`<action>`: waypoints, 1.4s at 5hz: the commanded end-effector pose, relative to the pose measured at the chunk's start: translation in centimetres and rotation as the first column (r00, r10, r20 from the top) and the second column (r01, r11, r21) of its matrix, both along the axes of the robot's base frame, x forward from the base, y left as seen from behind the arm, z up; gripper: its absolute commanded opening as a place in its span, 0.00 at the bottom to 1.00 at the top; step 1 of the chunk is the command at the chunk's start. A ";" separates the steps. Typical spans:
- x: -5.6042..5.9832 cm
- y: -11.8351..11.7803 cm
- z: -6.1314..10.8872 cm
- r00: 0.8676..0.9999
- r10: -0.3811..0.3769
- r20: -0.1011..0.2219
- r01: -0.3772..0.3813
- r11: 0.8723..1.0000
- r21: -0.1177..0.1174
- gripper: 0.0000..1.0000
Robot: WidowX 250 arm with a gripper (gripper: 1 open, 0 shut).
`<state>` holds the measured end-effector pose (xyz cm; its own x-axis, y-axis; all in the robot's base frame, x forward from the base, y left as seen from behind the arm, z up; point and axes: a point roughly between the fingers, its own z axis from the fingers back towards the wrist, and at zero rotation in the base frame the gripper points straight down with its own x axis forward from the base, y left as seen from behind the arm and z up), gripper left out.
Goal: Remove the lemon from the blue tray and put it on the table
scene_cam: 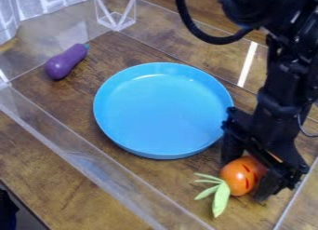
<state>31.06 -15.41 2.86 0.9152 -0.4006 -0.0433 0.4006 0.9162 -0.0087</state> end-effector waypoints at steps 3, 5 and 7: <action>1.6 -0.7 3.4 0.995 -0.002 0.097 0.006 0.999 -0.041 1.00; 1.7 -0.8 3.0 0.996 -0.007 0.090 0.010 0.999 -0.037 1.00; 1.8 -0.9 2.5 0.997 -0.014 0.082 0.017 0.999 -0.032 1.00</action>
